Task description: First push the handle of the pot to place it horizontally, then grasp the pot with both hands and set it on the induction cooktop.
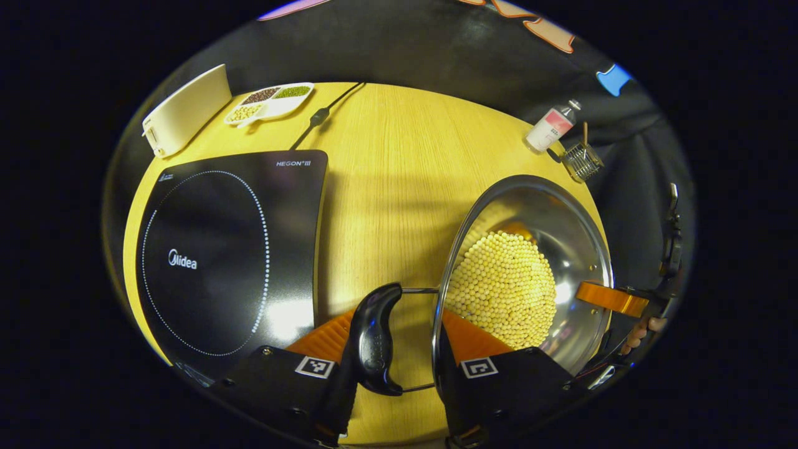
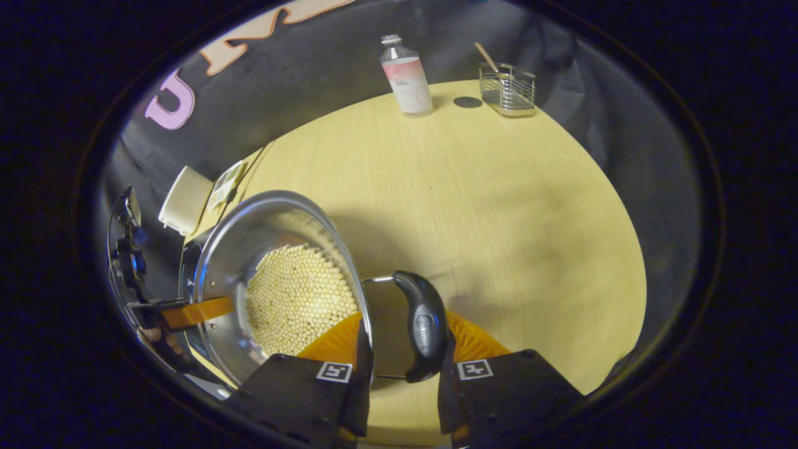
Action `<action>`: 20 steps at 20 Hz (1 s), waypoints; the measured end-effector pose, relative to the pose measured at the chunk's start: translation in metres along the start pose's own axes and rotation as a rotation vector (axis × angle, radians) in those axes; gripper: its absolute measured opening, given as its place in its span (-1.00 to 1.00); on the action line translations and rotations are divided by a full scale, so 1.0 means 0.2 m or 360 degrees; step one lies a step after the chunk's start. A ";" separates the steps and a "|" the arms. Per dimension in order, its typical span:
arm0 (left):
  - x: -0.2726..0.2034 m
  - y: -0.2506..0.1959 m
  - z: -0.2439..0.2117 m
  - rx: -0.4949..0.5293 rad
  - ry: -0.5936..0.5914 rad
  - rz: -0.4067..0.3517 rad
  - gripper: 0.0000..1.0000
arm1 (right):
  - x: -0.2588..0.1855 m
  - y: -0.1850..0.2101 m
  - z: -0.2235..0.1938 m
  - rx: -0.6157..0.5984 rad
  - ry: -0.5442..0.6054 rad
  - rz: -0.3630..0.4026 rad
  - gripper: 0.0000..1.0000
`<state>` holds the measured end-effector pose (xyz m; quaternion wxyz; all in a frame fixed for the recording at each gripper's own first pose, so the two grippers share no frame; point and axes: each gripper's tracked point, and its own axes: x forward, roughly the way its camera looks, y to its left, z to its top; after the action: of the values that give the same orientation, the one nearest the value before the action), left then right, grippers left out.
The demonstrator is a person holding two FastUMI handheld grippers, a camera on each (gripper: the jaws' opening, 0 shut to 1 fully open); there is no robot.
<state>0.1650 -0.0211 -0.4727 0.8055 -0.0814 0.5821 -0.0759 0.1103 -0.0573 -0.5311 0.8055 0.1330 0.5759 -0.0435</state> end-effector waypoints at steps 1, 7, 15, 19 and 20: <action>-0.02 0.00 0.01 0.0007 -0.0016 0.0005 0.19 | -0.02 0.01 0.00 0.0003 -0.0008 0.0012 -0.20; -0.22 0.01 0.00 0.0015 -0.0077 0.0064 0.18 | -0.10 0.10 -0.01 -0.0020 -0.0044 0.0089 -0.22; -0.43 0.19 -0.01 -0.0028 -0.0168 0.0159 0.18 | -0.15 0.33 -0.03 -0.0074 -0.0083 0.0218 -0.22; -0.48 0.31 0.00 -0.0022 -0.0200 0.0111 0.17 | -0.20 0.49 -0.05 -0.0077 -0.0116 0.0181 -0.09; -0.50 0.35 0.03 -0.0015 -0.0212 0.0093 0.21 | -0.20 0.54 -0.05 -0.0076 -0.0128 0.0165 -0.09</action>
<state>0.1416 0.0683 -0.3942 0.8439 -0.0730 0.5296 -0.0439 0.1109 0.0455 -0.4787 0.8321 0.1416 0.5362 0.0068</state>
